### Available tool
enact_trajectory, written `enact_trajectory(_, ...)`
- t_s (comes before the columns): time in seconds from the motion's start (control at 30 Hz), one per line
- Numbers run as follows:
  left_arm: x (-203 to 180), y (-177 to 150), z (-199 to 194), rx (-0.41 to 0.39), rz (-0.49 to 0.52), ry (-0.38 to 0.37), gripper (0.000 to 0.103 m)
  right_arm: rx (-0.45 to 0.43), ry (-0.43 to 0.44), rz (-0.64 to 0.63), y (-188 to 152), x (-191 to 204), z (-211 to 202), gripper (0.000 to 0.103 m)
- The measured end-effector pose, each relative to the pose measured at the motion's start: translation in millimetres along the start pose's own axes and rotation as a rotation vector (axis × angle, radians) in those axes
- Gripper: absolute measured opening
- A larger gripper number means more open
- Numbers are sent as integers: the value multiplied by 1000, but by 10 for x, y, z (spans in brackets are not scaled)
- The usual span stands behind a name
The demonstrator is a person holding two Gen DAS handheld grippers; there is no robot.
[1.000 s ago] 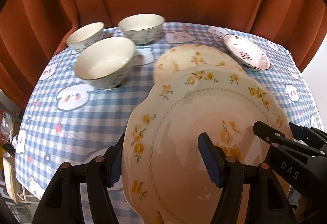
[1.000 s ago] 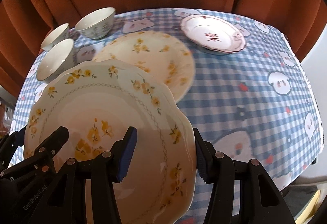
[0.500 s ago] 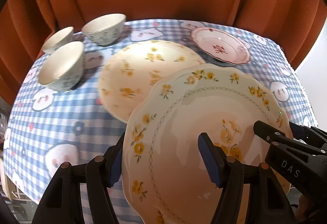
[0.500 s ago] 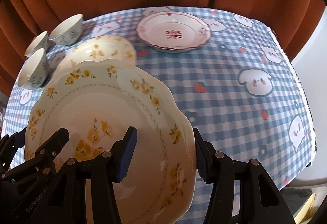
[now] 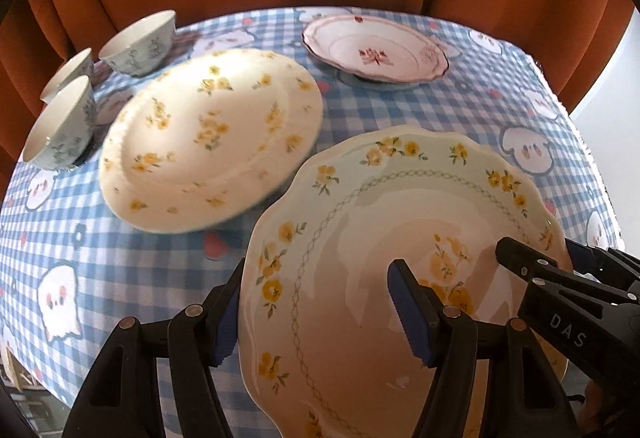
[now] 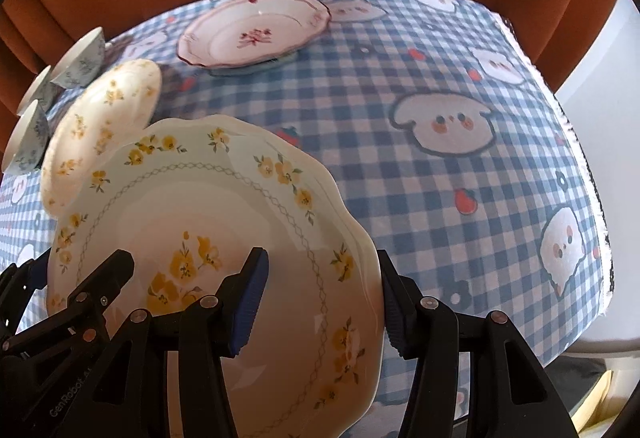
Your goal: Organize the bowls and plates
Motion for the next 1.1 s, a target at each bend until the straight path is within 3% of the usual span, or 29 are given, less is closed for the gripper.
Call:
enact_trajectory(0.37,-41,-68,253,86,-25,37,68,63,41,-16,-71,-100,244,56)
enact_trajectory(0.67,-29,-9,288,75,-9,26,70,49,23,-17,-44,-58,244,60)
enact_trajectory(0.77,-35,1,295,90,8,1,74,57,33,1,-35,-36,261,68)
enact_trajectory(0.9,-19,38,194,68,35,-42,83,53,59,72,-21,-81,245,68)
enact_trajectory(1.1,91,125,-3,29,52,-59,87,19,-1,97,18,-20,45,77)
Point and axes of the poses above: each gripper's, at about its wrist camera, not at the fingertips, and z roughly the way its jaws point, x to its left, y to its top, the point moved 3 cm from there along z, roughly the way its jaws point, and after that the axes turned 11 degrees about -z, right-handed, at the moved point
